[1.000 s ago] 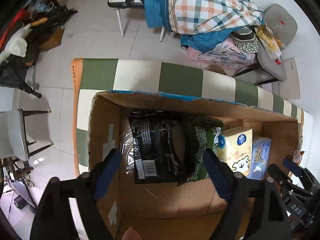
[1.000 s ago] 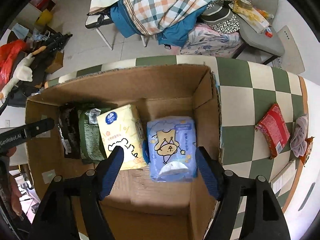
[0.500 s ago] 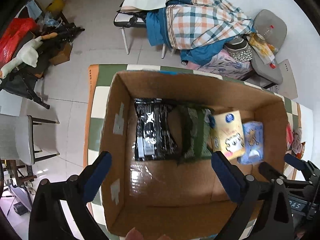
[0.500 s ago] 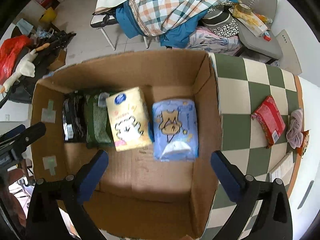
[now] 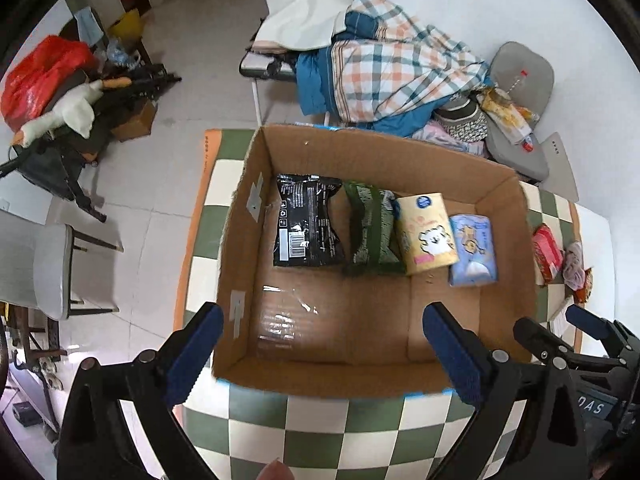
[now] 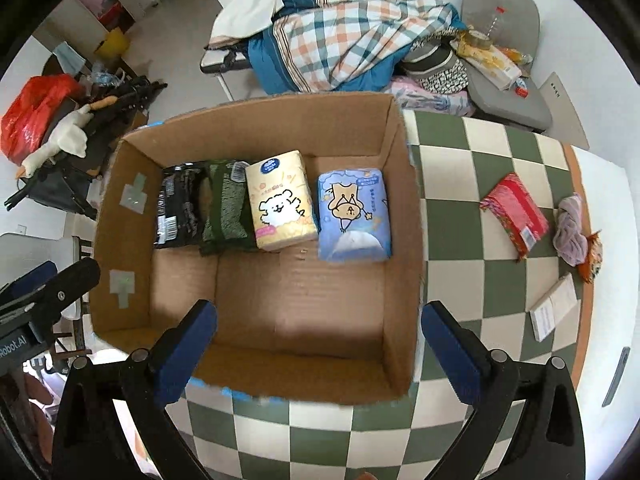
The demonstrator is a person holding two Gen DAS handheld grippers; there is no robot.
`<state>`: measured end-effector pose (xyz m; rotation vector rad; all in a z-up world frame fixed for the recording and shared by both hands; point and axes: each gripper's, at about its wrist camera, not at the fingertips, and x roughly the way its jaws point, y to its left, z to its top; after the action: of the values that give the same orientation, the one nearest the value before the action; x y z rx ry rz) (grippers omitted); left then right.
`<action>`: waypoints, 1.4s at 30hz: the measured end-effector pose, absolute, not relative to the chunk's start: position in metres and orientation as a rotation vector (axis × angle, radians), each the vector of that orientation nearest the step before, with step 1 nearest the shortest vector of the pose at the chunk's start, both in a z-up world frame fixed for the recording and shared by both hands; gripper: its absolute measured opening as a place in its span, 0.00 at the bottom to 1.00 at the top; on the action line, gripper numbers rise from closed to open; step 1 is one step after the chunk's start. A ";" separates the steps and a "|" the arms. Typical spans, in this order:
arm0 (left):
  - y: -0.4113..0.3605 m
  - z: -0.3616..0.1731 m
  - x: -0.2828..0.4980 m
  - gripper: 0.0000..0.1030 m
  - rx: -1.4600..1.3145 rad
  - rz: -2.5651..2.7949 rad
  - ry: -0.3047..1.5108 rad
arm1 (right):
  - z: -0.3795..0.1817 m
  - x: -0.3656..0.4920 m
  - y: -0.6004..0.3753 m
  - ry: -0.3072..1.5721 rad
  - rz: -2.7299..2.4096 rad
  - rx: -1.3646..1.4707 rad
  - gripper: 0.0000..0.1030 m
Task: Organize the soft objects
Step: 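Grasp the red snack pack with the left tool while the right tool grasps the white box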
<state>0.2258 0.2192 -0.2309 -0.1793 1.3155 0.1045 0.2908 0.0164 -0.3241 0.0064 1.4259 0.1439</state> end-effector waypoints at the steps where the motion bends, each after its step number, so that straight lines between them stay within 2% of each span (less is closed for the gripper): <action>1: 0.216 -0.224 0.220 0.99 -0.166 0.105 1.302 | -0.316 0.283 0.014 1.413 0.148 0.014 1.00; 14: 0.189 -0.159 0.162 0.99 -0.121 0.084 1.198 | -0.233 0.215 -0.006 1.293 0.198 0.042 1.00; 26: 0.131 -0.144 0.170 0.99 -0.107 0.039 1.227 | -0.218 0.201 -0.056 1.287 0.218 0.171 1.00; 34: 0.024 -0.173 0.244 0.99 -0.113 -0.089 1.333 | -0.241 0.227 -0.191 1.304 -0.011 0.361 1.00; 42: -0.098 -0.256 0.343 0.99 -0.071 -0.165 1.535 | -0.318 0.254 -0.346 1.361 -0.304 0.523 1.00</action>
<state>0.3434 -0.0975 -0.2558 -0.0712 1.5352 -0.1645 0.2536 -0.3462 -0.3177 0.5229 1.3614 -0.3042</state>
